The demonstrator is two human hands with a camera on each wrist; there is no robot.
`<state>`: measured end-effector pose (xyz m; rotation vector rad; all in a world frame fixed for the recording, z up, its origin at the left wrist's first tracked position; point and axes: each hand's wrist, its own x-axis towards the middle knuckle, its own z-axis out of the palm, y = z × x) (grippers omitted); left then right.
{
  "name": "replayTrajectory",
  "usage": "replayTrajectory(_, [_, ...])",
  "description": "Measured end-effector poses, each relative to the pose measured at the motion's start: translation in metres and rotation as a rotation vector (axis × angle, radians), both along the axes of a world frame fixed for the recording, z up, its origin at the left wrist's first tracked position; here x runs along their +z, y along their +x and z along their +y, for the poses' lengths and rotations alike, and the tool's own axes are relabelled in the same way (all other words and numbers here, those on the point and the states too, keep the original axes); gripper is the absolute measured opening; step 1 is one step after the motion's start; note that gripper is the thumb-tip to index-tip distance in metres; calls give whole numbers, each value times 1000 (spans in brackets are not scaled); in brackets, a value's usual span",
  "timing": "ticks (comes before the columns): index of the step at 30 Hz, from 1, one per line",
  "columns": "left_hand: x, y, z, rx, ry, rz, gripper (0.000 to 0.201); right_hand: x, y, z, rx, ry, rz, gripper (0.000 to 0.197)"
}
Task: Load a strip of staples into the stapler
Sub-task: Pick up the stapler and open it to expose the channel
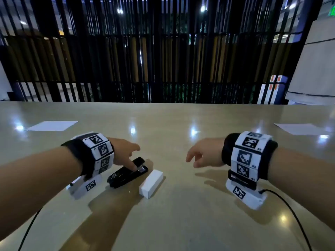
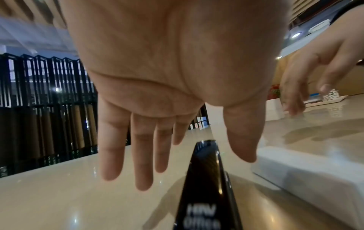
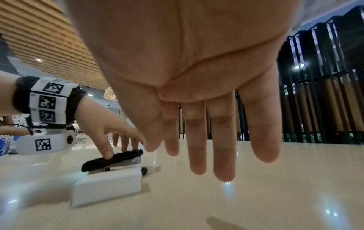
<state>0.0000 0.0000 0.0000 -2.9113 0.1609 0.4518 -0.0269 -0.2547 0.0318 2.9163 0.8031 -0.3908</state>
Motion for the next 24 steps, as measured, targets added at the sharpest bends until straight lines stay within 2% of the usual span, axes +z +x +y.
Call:
replayTrajectory(3, [-10,-3,4,49,60,55,84,-14,-3,-4,-17,-70,76,42])
replayTrajectory(6, [-21,-6,4,54,74,72,74,-28,-10,-8,-11,-122,123,45])
replayTrajectory(11, [-30,-8,-1,40,68,24,59,-45,-19,-19,-20,-179,181,49])
replayTrajectory(17, [-32,-7,-7,21,67,-11,53,-53,-27,-27,16,-234,180,63])
replayTrajectory(20, [-21,-7,-16,4,18,-65,49,-57,-30,-29,40,-251,163,63])
replayTrajectory(24, [4,-14,-35,-61,-77,-247,39,-63,-32,-36,44,-225,164,69])
